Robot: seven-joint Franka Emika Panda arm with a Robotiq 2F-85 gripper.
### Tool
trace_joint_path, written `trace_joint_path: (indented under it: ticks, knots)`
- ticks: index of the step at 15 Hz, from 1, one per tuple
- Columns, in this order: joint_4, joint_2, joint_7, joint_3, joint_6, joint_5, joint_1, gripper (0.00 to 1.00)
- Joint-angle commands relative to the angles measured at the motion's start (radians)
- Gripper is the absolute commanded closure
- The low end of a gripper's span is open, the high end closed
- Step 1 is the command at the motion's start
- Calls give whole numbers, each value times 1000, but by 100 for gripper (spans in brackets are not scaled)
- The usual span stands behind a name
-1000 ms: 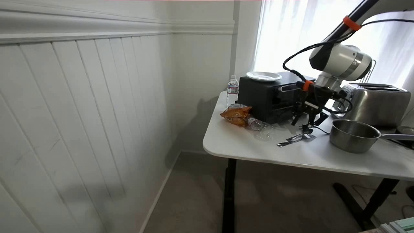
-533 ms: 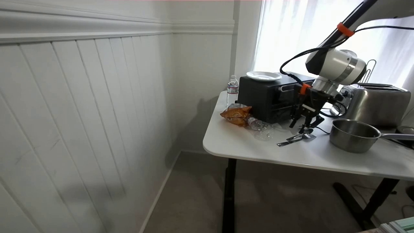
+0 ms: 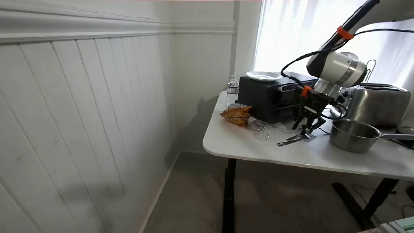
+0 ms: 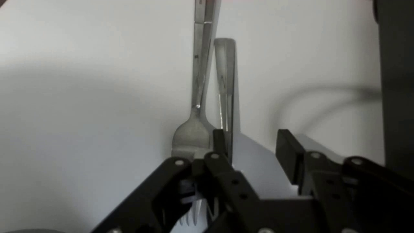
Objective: Put the silver spoon on the white plate on the microwave
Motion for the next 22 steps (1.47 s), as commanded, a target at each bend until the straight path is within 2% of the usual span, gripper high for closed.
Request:
trace_joint_path:
  ticks: [1, 3, 4, 5, 6, 8, 9, 15, 17, 19, 22]
  knots:
    - [19, 27, -18, 10, 20, 36, -3, 57]
    - [23, 33, -15, 8, 20, 32, -1, 57]
    - [23, 35, -12, 6, 22, 27, 2, 62]
    - [22, 34, -10, 4, 24, 24, 3, 75]
    - [20, 31, -10, 3, 22, 23, 3, 83]
    - [14, 19, -7, 1, 21, 15, 7, 97]
    - [9, 11, -1, -3, 22, 5, 13, 100]
    - [-52, -112, 58, -44, -15, -80, 42, 98]
    - [-72, -166, 153, -83, -112, -178, 51, 98]
    - [-74, -225, 188, -86, -268, -253, 20, 98]
    - [-66, -319, 204, -84, -464, -301, -17, 98]
